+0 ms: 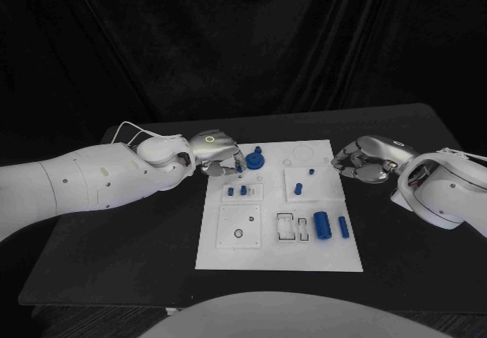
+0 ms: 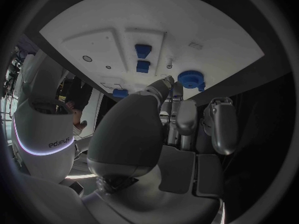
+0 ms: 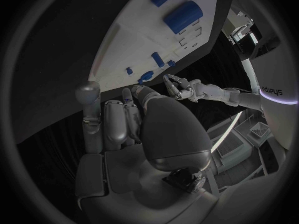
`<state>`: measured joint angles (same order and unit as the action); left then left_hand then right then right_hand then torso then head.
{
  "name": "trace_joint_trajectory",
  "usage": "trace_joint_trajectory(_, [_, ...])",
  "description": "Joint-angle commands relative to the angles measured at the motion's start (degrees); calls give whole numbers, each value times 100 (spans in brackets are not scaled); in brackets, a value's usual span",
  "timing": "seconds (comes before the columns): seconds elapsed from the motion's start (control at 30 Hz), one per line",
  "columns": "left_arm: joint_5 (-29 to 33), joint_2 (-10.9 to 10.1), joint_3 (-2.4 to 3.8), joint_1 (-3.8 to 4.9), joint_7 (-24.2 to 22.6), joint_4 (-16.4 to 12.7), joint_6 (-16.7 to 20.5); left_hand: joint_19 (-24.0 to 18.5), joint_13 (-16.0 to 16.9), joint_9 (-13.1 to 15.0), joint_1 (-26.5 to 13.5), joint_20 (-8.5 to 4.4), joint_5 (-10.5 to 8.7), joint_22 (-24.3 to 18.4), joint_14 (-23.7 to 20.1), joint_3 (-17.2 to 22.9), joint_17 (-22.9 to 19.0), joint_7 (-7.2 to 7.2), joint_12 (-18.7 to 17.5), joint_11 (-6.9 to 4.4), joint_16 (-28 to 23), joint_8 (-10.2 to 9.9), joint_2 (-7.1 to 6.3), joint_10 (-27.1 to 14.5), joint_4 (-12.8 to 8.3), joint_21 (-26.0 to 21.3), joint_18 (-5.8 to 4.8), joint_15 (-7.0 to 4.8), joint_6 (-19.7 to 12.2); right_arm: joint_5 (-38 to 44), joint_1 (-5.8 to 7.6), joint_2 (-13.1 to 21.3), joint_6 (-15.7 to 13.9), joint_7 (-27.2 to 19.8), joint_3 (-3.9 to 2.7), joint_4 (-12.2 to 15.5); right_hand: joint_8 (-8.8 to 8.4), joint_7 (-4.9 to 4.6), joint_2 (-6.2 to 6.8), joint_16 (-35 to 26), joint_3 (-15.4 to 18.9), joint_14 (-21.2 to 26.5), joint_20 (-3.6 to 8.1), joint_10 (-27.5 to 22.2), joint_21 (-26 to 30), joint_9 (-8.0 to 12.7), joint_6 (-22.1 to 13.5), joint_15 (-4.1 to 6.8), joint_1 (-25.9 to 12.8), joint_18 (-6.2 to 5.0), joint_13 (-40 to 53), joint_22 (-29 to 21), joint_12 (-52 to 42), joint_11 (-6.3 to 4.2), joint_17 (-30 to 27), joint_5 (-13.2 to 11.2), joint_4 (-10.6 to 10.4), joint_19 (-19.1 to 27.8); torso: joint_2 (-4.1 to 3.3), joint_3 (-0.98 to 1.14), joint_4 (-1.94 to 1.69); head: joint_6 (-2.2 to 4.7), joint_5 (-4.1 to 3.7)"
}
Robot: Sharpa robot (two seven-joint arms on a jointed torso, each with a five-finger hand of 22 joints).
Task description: Assemble the parts on the task board
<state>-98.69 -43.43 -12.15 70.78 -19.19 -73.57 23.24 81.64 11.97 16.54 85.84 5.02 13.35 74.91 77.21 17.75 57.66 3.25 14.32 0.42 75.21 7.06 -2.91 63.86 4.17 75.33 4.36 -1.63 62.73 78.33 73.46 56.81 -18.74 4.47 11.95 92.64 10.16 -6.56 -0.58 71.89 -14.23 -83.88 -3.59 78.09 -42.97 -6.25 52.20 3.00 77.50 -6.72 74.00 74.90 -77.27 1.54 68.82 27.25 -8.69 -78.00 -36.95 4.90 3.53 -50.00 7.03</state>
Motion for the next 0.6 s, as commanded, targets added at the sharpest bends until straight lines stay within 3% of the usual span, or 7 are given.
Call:
trace_joint_trajectory(0.03, [-21, -1, 3, 20, 6, 17, -304, -14, -5, 5, -53, -13, -33, 1058, -29, 46, -6, 50, -20, 16, -20, -18, -2, 14, 1, -22, -97, -15, 89, -31, -19, 15, 56, 55, -4, 15, 4, -13, 3, -37, -40, -55, 4, -39, 18, 9, 31, -42, 34, -115, -7, 389, 29, -9, -5, 19, 3, 25, -4, -3, 2, 0, 6])
trace_joint_trajectory(0.17, [-21, 4, 2, 21, 26, 43, -406, -35, -43, -3, -64, -12, -46, 1048, -57, 60, -57, 39, -86, 9, -51, -42, -4, 18, 2, -57, -90, -19, 78, -34, -22, 21, 61, 58, -4, 16, 4, -13, 3, -37, -40, -55, 4, -39, 18, 9, 31, -42, 34, -115, -7, 389, 29, -9, -5, 19, 3, 25, -3, 4, 5, 0, 10])
trace_joint_trajectory(0.33, [-21, 39, 2, 14, 50, 91, -459, -55, -77, -12, -83, -11, -66, 1040, -75, 65, -84, 32, -150, 7, -68, -67, -11, 8, 7, -88, -84, -23, 59, -36, -24, 18, 69, 60, -4, 12, 5, -14, 3, -48, -43, -51, 3, -45, 35, 9, 32, -43, 36, -117, -16, 385, 37, -7, -16, 19, 6, 30, -7, -6, 2, 0, 26])
trace_joint_trajectory(0.6, [-21, 128, 1, -11, 111, 168, -463, -53, -87, -14, -91, -11, -78, 1042, -77, 64, -85, 33, -167, 7, -70, -74, -15, 9, 8, -82, -86, -24, 55, -37, -27, 12, 72, 60, -4, 0, 5, -14, 3, -48, -43, -51, 3, -45, 35, 9, 32, -43, 36, -117, -16, 385, 37, -7, -16, 19, 6, 30, -6, -4, 11, 0, 18])
